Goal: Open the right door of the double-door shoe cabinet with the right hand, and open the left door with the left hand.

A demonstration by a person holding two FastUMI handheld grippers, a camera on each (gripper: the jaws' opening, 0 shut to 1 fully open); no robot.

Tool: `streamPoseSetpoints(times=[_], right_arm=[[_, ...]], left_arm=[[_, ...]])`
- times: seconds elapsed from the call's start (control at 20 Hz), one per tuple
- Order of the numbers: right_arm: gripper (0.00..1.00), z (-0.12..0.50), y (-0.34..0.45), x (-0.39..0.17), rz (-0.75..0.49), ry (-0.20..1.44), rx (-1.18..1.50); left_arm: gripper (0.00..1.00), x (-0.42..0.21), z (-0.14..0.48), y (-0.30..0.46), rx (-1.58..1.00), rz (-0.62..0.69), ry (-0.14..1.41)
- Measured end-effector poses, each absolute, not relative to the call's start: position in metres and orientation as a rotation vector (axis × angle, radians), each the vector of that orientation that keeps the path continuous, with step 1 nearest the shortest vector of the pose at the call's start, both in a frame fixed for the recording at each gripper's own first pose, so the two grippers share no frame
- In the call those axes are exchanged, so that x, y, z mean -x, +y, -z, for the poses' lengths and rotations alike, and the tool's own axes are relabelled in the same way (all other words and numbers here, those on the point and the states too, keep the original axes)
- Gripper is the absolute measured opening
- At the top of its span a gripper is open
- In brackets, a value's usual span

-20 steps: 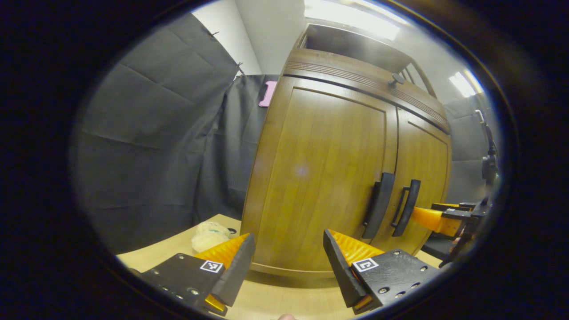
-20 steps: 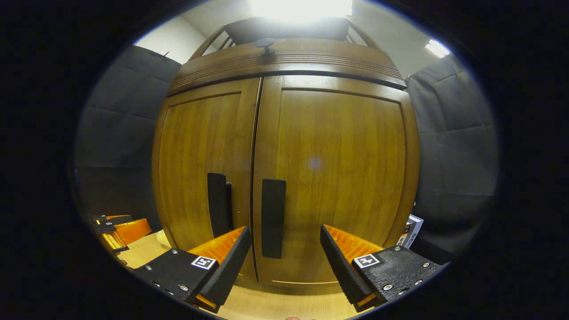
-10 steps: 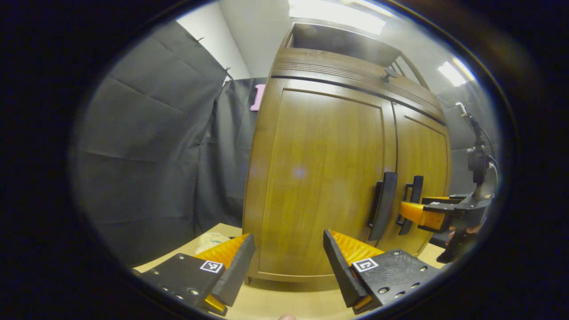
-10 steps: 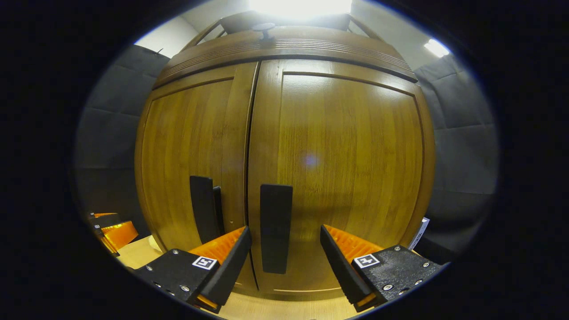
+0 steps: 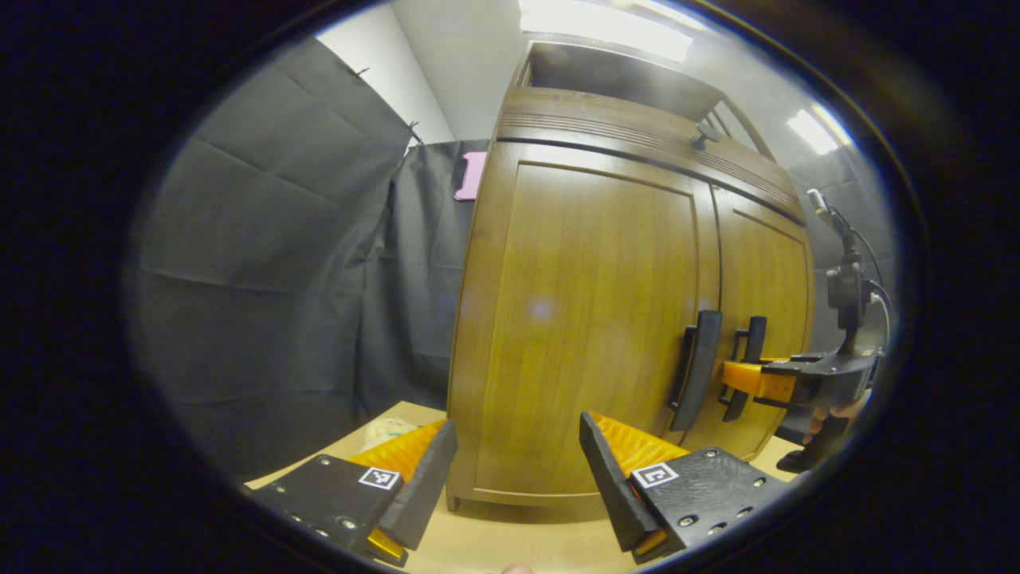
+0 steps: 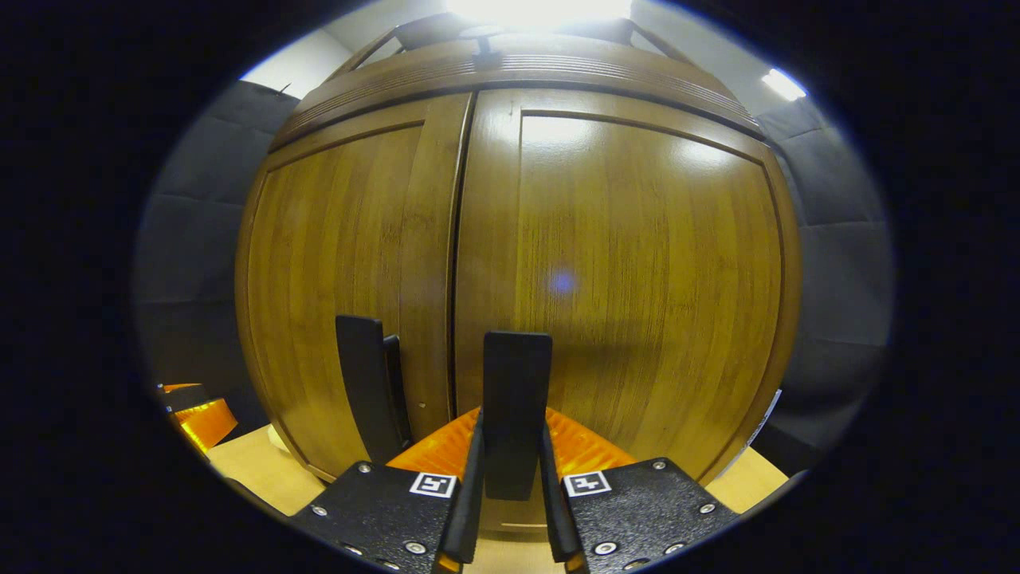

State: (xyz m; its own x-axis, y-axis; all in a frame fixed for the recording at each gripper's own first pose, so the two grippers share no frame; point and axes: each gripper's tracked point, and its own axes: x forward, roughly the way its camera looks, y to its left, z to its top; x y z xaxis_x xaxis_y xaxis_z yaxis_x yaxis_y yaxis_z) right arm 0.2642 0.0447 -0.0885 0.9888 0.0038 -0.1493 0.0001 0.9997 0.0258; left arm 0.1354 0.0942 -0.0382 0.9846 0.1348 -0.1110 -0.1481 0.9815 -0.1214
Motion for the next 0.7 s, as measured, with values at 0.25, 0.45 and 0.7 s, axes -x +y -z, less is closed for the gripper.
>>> streamPoseSetpoints(times=[0.25, 0.45, 0.7], right_arm=[[0.19, 0.087, 0.045, -0.257, -0.055, 0.134, -0.027], [0.2, 0.085, 0.045, -0.242, -0.096, 0.121, -0.042], [0.2, 0.083, 0.042, -0.218, -0.135, 0.099, -0.055]], left_arm=[[0.83, -0.134, 0.041, 0.094, 0.145, -0.128, 0.101], [0.83, -0.134, 0.041, 0.09, 0.158, -0.123, 0.104], [0.83, -0.135, 0.027, 0.089, 0.16, -0.128, 0.084]])
